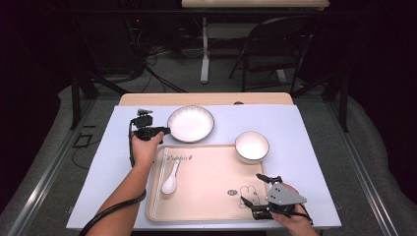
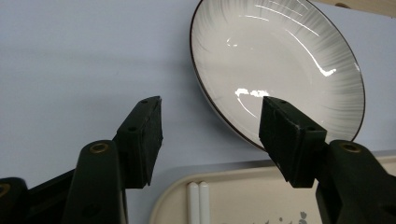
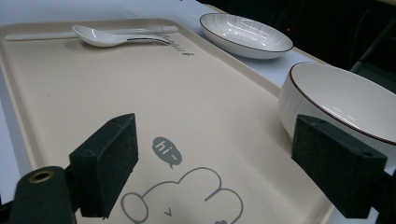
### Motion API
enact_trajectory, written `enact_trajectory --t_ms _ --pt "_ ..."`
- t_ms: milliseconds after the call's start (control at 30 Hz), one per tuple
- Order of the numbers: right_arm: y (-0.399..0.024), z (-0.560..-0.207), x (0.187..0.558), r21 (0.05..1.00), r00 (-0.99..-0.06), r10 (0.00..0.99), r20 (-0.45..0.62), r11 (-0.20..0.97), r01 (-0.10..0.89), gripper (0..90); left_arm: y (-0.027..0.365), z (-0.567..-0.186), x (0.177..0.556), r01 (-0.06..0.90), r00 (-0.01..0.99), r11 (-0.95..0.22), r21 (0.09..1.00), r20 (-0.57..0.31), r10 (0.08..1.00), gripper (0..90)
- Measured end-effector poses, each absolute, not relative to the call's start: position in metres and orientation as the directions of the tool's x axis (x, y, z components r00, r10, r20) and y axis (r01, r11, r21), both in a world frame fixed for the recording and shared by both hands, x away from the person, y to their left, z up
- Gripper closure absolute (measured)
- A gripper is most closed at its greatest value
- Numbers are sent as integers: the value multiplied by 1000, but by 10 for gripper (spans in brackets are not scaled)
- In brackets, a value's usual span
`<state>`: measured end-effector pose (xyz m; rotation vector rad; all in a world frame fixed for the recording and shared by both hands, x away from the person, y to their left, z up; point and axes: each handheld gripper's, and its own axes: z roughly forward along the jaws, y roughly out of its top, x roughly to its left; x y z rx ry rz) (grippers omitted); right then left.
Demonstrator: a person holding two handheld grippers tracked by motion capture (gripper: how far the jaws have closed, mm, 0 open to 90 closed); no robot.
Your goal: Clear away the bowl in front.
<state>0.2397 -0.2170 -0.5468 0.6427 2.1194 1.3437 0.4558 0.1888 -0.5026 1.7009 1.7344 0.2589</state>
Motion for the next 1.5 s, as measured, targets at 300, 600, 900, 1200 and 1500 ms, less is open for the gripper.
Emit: enact_trajectory --t_ms 300,600,900,1200,1500 --pt "-217 -547 240 916 -738 647 -191 388 103 142 195 -511 463 807 46 163 567 -336 941 396" --pt "-217 -547 240 916 -737 649 -190 387 105 141 191 -516 470 808 25 175 563 -329 944 396" --pt "-217 -547 239 916 -739 646 -191 387 102 141 182 -520 480 810 17 176 559 -322 946 396" --pt "-217 -547 239 916 -740 645 -192 388 101 141 177 -522 487 813 18 172 556 -318 948 397" --pt "-217 -547 239 916 -740 644 -192 388 100 141 171 -526 492 821 22 169 545 -326 945 400"
